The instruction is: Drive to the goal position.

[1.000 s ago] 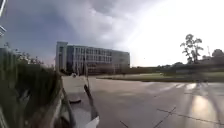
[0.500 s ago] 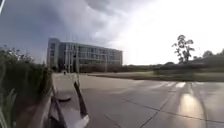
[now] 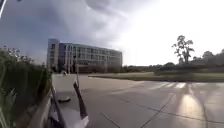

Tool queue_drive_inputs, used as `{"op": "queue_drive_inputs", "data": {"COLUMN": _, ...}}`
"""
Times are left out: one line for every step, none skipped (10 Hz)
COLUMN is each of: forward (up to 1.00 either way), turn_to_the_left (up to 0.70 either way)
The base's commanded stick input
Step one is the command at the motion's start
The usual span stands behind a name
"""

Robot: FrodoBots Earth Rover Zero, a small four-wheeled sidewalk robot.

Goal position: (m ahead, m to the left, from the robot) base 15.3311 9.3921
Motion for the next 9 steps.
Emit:
{"op": "queue_drive_inputs", "data": {"forward": 0.7, "turn_to_the_left": -0.35}}
{"op": "queue_drive_inputs", "data": {"forward": 0.7, "turn_to_the_left": -0.35}}
{"op": "queue_drive_inputs", "data": {"forward": 0.7, "turn_to_the_left": -0.35}}
{"op": "queue_drive_inputs", "data": {"forward": 0.7, "turn_to_the_left": -0.35}}
{"op": "queue_drive_inputs", "data": {"forward": 0.7, "turn_to_the_left": -0.35}}
{"op": "queue_drive_inputs", "data": {"forward": 0.7, "turn_to_the_left": -0.35}}
{"op": "queue_drive_inputs", "data": {"forward": 0.7, "turn_to_the_left": -0.35}}
{"op": "queue_drive_inputs", "data": {"forward": 0.7, "turn_to_the_left": -0.35}}
{"op": "queue_drive_inputs", "data": {"forward": 0.7, "turn_to_the_left": -0.35}}
